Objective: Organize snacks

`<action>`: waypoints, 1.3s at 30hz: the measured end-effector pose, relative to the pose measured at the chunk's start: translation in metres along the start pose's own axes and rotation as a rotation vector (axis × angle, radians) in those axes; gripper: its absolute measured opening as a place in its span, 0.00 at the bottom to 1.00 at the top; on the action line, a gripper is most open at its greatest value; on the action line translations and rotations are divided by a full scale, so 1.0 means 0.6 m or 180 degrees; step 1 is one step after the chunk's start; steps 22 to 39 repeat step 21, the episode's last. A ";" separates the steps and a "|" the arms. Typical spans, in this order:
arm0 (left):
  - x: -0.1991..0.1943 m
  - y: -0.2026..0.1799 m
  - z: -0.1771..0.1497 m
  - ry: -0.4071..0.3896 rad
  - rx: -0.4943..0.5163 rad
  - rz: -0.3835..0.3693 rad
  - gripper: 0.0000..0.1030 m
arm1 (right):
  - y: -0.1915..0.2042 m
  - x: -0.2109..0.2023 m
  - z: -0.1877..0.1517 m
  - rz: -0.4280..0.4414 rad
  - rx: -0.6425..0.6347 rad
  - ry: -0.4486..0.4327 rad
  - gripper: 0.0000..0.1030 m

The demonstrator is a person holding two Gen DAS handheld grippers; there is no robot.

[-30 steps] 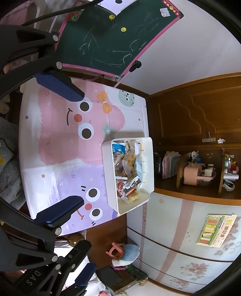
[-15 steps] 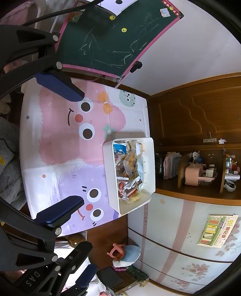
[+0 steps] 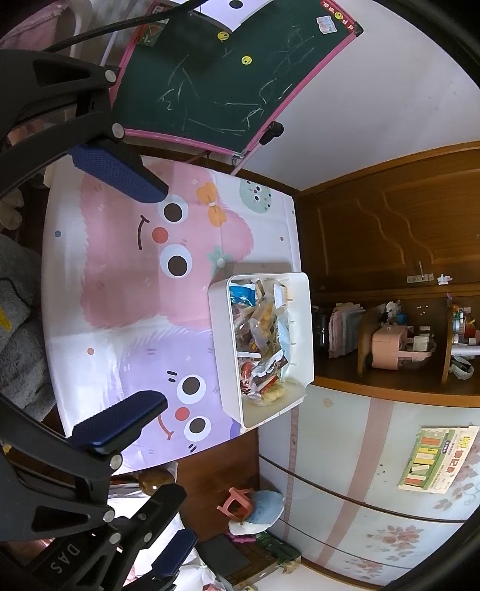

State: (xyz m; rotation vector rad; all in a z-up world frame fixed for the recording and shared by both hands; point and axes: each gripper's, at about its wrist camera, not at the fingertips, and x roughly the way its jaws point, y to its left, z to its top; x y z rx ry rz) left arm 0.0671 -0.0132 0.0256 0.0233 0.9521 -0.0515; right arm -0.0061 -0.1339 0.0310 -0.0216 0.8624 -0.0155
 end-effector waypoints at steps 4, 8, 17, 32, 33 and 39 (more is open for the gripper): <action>-0.001 0.008 -0.008 0.0016 0.0010 0.0009 0.98 | -0.007 -0.001 -0.003 0.0008 0.0009 0.0008 0.68; -0.003 0.008 -0.011 0.0019 0.0021 0.0012 0.98 | -0.010 -0.002 -0.003 0.0011 0.0011 0.0009 0.68; -0.003 0.007 -0.010 0.0027 0.0031 0.0011 0.98 | -0.010 -0.002 -0.004 0.0002 0.0014 0.0007 0.68; -0.004 0.008 -0.011 0.0027 0.0031 0.0013 0.98 | -0.008 -0.001 -0.003 0.0005 0.0008 0.0009 0.68; -0.004 0.008 -0.011 0.0027 0.0031 0.0013 0.98 | -0.008 -0.001 -0.003 0.0005 0.0008 0.0009 0.68; -0.004 0.008 -0.011 0.0027 0.0031 0.0013 0.98 | -0.008 -0.001 -0.003 0.0005 0.0008 0.0009 0.68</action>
